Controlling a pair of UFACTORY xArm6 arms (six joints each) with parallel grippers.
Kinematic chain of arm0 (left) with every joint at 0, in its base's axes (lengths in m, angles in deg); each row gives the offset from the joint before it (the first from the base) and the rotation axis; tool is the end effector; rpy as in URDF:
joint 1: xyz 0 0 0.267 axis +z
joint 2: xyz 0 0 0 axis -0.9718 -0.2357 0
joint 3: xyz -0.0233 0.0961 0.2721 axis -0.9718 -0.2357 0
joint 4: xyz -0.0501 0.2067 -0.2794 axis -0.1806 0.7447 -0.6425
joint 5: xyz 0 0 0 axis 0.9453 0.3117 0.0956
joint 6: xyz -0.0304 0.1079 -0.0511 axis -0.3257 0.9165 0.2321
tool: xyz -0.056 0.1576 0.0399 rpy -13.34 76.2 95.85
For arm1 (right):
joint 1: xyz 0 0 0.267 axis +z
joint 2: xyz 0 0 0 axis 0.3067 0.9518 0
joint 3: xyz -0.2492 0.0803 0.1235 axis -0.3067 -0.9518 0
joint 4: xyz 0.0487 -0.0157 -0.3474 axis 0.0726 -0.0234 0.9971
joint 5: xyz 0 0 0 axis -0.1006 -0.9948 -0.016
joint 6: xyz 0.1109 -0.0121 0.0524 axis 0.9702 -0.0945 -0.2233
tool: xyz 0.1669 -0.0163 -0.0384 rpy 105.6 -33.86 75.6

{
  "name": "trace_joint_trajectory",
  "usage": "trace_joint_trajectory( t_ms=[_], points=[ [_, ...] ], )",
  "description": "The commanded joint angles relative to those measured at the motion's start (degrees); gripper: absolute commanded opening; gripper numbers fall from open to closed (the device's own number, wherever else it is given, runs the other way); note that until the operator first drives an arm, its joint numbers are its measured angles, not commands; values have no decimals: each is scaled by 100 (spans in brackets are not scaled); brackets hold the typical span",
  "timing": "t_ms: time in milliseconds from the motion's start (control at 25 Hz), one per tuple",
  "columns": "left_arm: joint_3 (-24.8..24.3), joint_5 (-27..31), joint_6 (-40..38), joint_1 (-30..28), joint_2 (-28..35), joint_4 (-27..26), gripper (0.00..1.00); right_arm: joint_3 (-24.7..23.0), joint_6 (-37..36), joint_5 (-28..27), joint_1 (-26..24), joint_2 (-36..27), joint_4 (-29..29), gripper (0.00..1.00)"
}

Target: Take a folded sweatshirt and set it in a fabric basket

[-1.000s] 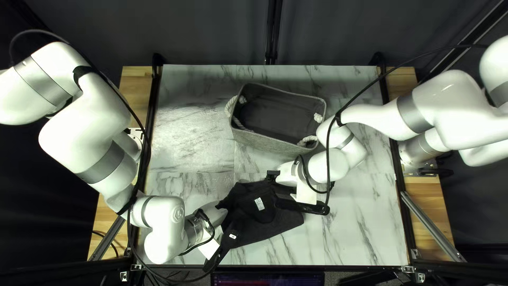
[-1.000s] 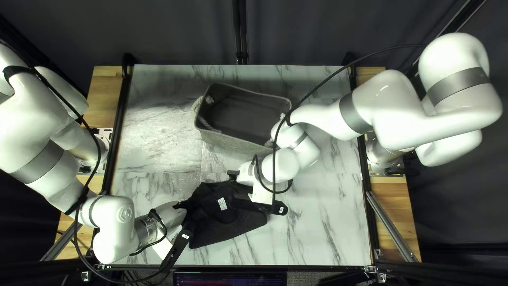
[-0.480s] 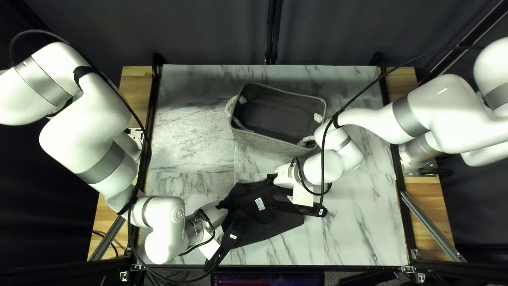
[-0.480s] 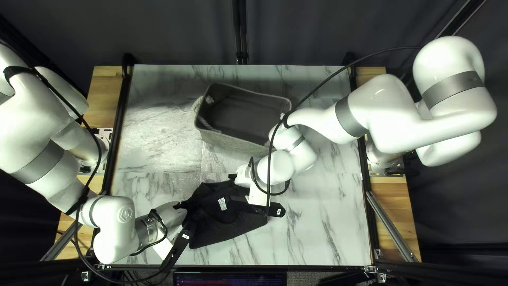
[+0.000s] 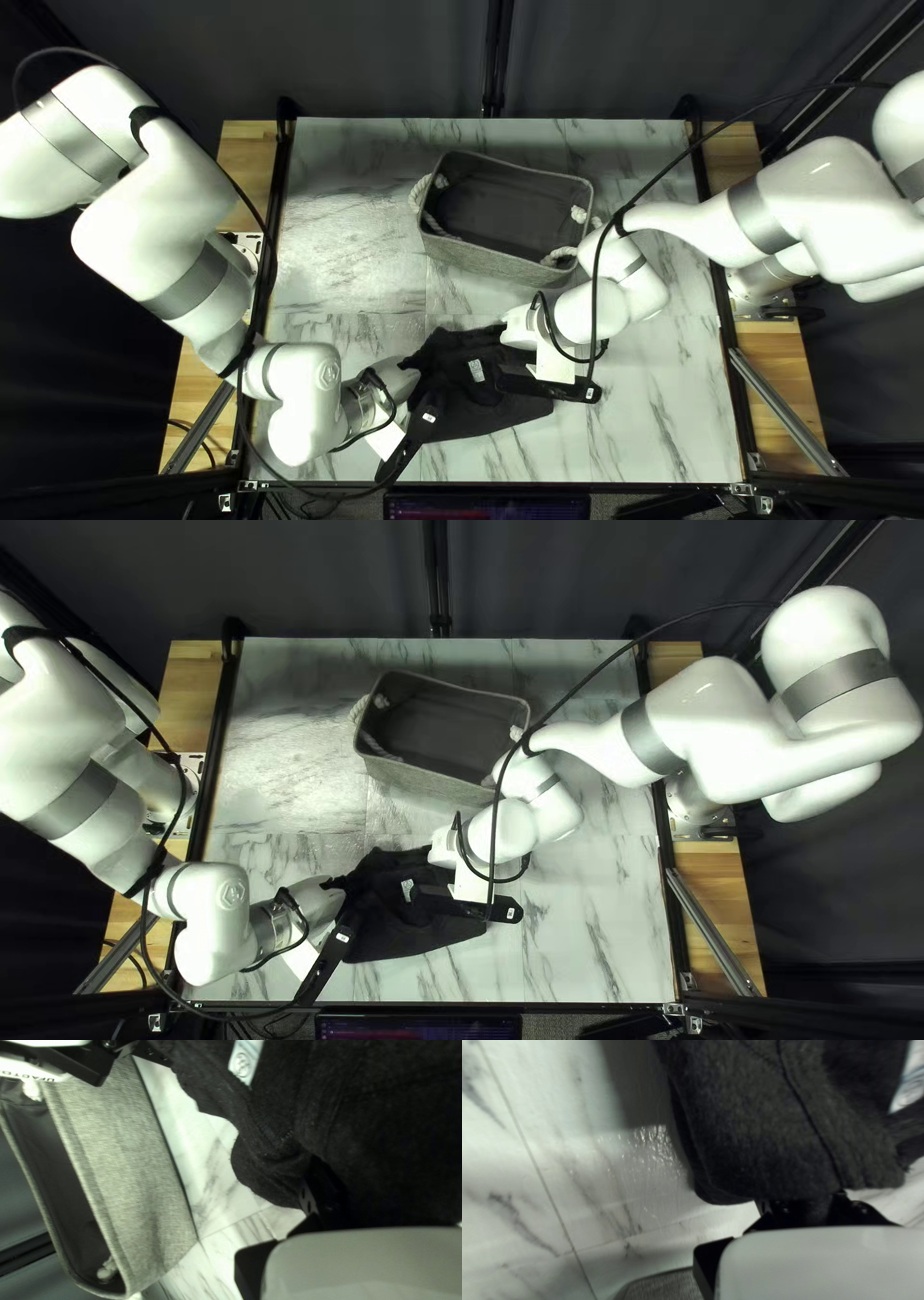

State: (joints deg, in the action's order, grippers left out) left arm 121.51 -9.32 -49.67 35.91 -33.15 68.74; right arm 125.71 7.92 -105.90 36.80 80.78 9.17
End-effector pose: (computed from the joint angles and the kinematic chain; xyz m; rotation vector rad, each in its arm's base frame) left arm 0.4123 -0.1970 0.0964 -2.3633 0.8940 -0.5423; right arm 0.4885 0.1512 0.0997 2.1057 1.9391 0.3123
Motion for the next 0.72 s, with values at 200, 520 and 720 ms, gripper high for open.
trace_joint_trajectory(
  t_ms=[200, 520, 720],
  points=[
    [-602, -397, 149, 527, 791, 486, 0, -314, -244, 47, -118, -484, -279, 0],
    [-914, -823, 805, 1244, 1275, 660, 0, -152, -666, 168, -296, -405, -652, 0],
    [-890, -754, 713, 1067, 1164, 592, 0, -276, -634, 309, -251, -313, -780, 0]
  ],
)
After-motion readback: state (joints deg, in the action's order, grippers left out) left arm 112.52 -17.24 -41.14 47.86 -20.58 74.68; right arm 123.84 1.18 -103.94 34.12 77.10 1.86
